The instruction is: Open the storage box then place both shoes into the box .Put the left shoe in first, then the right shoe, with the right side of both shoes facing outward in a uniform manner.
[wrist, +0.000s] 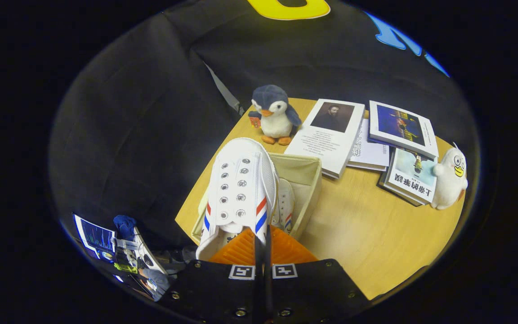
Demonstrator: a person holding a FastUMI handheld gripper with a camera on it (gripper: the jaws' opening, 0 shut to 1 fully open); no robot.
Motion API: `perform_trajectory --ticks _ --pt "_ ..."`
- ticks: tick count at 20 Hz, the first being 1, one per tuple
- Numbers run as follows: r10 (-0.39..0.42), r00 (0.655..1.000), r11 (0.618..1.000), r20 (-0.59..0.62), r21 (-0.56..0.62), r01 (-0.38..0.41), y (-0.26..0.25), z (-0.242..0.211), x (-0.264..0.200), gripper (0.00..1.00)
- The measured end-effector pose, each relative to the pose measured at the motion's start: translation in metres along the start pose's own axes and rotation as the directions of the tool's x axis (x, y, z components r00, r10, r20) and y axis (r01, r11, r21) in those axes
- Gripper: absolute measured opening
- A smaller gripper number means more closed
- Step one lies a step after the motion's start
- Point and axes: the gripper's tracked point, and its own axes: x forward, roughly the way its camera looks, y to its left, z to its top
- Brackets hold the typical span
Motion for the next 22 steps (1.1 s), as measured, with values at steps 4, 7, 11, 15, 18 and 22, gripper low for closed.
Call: perform_trajectory --ticks 4,7,11,15,18,22 --pt "-0.014 0.999 0.999 -0.032 -0.031 0.013 0.012 0.004 0.022 0.00" --pt "-0.032 0.998 0.998 -0.050 -0.058 0.029 0.017 0.006 0.036 0.00" --pt "-0.062 0.997 0.996 -0.051 -0.075 0.058 0.019 0.010 0.052 0.00" --pt "0.029 1.000 0.998 0.000 -0.061 -0.029 0.040 0.024 0.049 0.38" --pt "-0.007 0.995 0.993 0.103 -0.120 0.020 0.030 0.046 0.026 0.99" --pt "-0.005 0.979 0.994 0.206 -0.105 0.027 0.021 0.057 -0.004 0.98"
